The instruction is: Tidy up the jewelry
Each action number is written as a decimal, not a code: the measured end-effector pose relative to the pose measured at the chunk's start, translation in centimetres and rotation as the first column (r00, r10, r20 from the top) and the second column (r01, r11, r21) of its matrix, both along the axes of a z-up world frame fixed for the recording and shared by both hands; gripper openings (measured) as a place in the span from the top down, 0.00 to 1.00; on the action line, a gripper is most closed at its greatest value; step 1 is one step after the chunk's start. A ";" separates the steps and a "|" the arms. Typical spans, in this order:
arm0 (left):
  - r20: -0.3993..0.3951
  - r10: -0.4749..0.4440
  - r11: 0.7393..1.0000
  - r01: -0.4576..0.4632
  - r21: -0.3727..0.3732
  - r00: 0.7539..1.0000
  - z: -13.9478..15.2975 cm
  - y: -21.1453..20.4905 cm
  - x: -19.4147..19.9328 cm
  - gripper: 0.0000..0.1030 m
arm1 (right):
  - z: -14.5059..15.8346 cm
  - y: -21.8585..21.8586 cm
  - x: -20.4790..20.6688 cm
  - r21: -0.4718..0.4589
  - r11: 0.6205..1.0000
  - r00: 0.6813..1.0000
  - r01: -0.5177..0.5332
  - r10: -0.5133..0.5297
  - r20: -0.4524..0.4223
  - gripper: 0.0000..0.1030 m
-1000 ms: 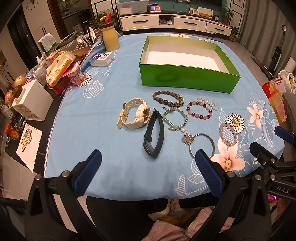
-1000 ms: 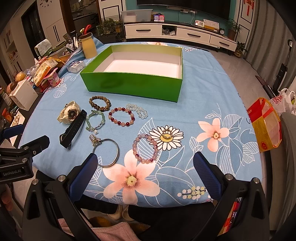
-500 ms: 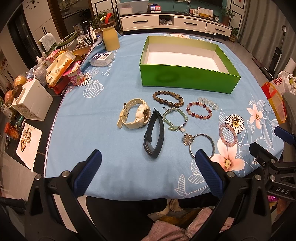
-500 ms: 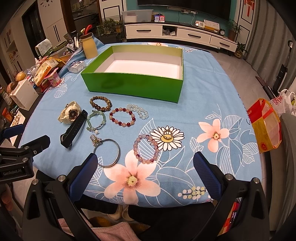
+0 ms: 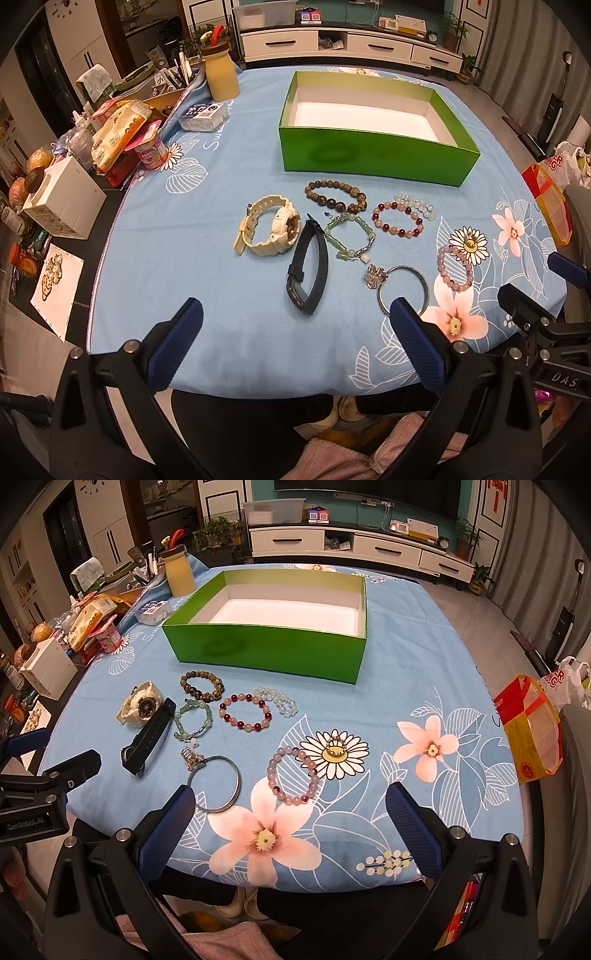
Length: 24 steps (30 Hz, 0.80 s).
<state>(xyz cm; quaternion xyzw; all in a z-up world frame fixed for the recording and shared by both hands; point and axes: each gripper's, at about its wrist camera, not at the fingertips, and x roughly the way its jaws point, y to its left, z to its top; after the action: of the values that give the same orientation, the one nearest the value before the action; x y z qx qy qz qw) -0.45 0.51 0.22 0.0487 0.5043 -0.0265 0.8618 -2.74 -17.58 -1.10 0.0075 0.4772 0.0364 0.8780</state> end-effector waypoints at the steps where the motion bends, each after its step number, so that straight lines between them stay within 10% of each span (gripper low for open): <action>1: 0.000 0.000 1.000 0.000 0.001 1.000 0.0 0.0 0.0 0.02 | 0.0 0.0 0.0 0.000 1.000 1.000 0.000 0.000 0.000 0.01; 20: 0.067 0.015 0.977 0.000 -0.214 0.998 -5.3 3.5 0.1 0.02 | -4.6 -0.3 -1.7 0.083 0.986 0.985 -0.146 0.137 0.109 0.01; 24: 0.075 0.004 0.973 0.014 -0.229 0.997 -6.4 3.6 -0.1 0.07 | -6.2 0.4 -1.5 0.104 0.977 0.980 -0.185 0.176 0.095 0.17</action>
<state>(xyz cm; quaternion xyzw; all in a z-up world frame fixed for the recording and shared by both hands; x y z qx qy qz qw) -0.55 4.14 -6.16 -0.0487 0.4649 -0.0848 0.8799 -4.28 -17.21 -7.31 0.0119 0.4353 0.1430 0.8888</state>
